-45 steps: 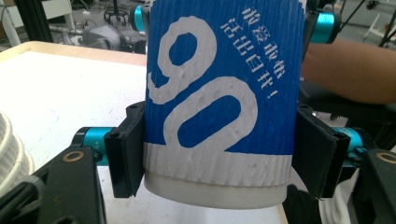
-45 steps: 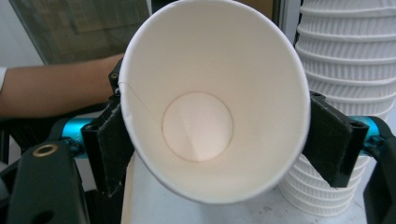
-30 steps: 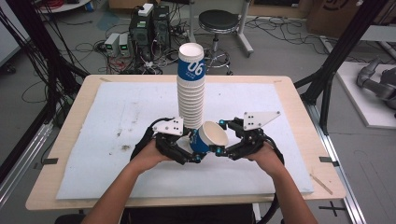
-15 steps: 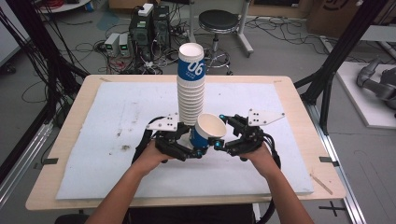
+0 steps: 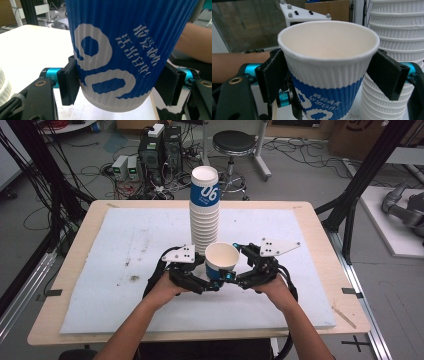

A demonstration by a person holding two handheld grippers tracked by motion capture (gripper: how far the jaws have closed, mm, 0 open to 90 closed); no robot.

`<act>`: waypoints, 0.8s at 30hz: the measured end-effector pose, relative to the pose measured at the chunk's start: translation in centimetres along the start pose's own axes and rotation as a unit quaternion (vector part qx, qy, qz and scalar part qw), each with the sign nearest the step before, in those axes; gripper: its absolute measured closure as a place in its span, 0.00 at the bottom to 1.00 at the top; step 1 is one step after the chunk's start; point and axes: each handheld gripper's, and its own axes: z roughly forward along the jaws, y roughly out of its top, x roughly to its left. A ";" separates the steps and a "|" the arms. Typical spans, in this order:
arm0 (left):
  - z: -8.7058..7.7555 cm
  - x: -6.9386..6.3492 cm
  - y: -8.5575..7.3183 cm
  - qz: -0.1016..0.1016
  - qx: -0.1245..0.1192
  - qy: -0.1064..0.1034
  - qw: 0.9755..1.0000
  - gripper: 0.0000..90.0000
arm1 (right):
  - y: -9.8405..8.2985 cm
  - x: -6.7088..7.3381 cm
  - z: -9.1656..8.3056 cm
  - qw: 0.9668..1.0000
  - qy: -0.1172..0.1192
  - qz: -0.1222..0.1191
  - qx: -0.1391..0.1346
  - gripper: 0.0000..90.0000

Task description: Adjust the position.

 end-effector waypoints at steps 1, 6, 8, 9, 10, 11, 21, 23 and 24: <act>0.0 0.0 0.0 0.002 -0.001 0.000 1.000 0.33 | -0.1 0.0 0.1 1.000 0.001 0.002 0.000 0.19; 0.3 -0.1 -0.3 -0.002 0.004 -0.002 1.000 0.33 | -0.1 0.1 0.4 1.000 0.011 -0.009 0.009 0.27; 0.4 -0.2 -0.5 -0.001 0.008 0.005 1.000 0.32 | 0.0 0.2 0.4 0.999 0.009 -0.024 0.022 0.28; 0.3 -0.2 -0.5 -0.002 0.007 0.014 1.000 0.30 | 0.0 0.3 0.4 0.999 0.002 -0.033 0.030 0.29; 0.2 -0.3 -0.6 -0.004 0.012 0.020 1.000 0.26 | 0.1 0.3 0.3 0.998 -0.007 -0.043 0.034 0.29; 0.0 -0.3 -0.7 -0.003 0.012 0.024 1.000 0.24 | 0.2 0.4 0.2 0.998 -0.016 -0.050 0.041 0.29; -4.9 0.0 -1.6 -0.010 -0.017 0.098 0.995 0.24 | 0.1 -1.0 -2.2 0.992 -0.086 -0.066 0.060 0.30; -6.2 0.2 -1.9 -0.015 -0.023 0.114 0.993 0.24 | 0.1 -1.2 -2.5 0.992 -0.092 -0.066 0.059 0.30; -6.7 0.3 -1.9 -0.017 -0.025 0.122 0.992 0.24 | 0.1 -1.3 -2.6 0.992 -0.095 -0.065 0.058 0.30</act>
